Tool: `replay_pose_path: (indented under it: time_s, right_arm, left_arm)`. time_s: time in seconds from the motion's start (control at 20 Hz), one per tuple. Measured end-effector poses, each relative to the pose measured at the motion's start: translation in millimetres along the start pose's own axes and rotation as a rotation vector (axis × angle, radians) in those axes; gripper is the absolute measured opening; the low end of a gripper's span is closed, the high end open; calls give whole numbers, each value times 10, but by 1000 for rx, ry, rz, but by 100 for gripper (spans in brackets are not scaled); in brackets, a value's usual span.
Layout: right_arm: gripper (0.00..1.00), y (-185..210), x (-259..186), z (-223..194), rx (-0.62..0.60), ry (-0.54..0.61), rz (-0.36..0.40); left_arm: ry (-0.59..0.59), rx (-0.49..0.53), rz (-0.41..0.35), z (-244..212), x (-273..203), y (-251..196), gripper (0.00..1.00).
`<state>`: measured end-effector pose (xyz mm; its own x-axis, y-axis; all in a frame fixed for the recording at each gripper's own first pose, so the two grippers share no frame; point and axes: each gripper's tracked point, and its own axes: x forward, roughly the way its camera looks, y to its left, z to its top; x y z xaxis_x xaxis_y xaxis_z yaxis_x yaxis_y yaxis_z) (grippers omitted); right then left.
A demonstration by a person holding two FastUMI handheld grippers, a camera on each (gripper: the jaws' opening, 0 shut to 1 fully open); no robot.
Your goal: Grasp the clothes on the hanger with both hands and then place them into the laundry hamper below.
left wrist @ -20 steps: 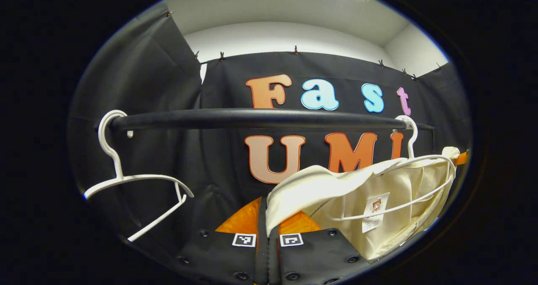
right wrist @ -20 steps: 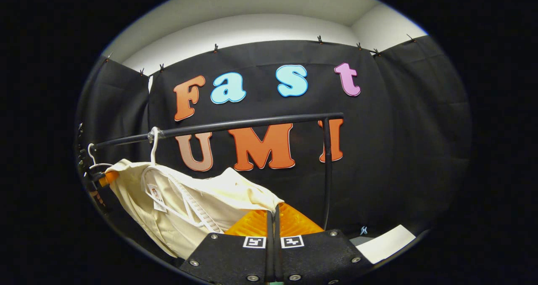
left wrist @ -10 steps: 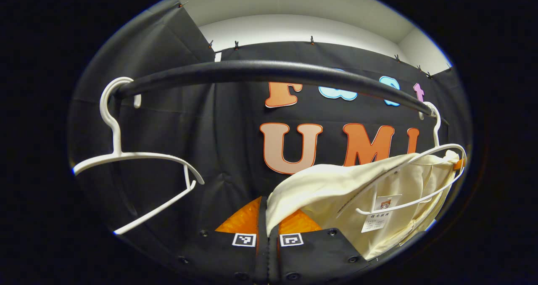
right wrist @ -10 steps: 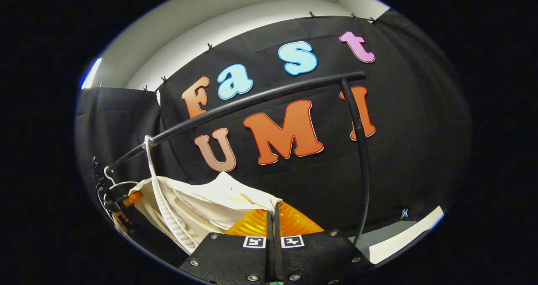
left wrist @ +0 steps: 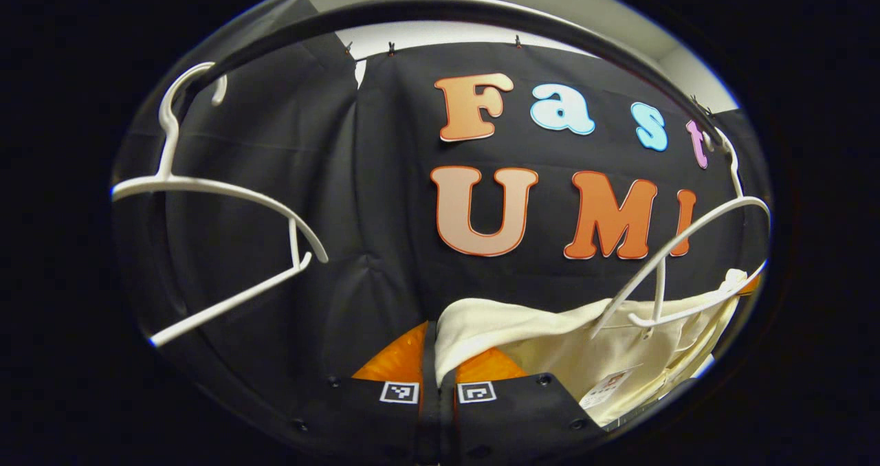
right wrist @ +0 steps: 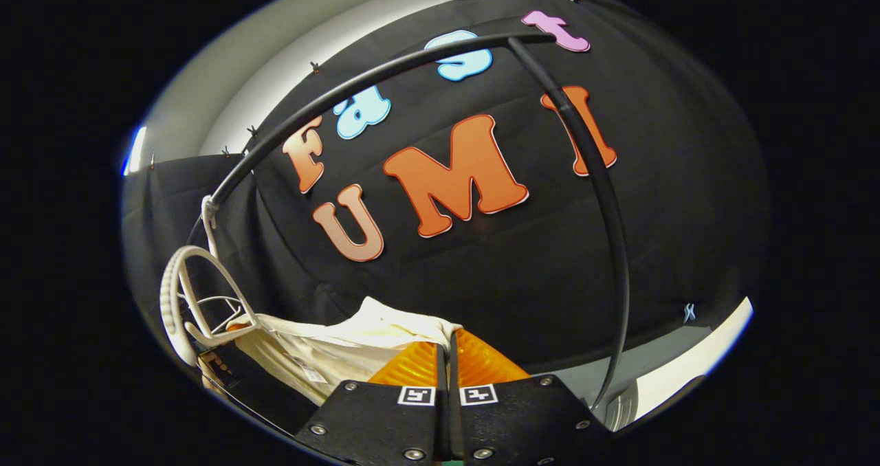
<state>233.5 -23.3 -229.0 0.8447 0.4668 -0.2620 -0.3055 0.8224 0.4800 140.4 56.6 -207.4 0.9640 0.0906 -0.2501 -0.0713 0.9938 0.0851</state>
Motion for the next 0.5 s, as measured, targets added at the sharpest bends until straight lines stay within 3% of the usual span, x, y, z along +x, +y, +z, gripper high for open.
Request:
replay_pose_path:
  time_s: [0.5]
  right_arm:
    - [0, -392, -239, -909, -30, 103, -114]
  left_arm:
    - [115, 13, -54, -761, -127, -264, 6]
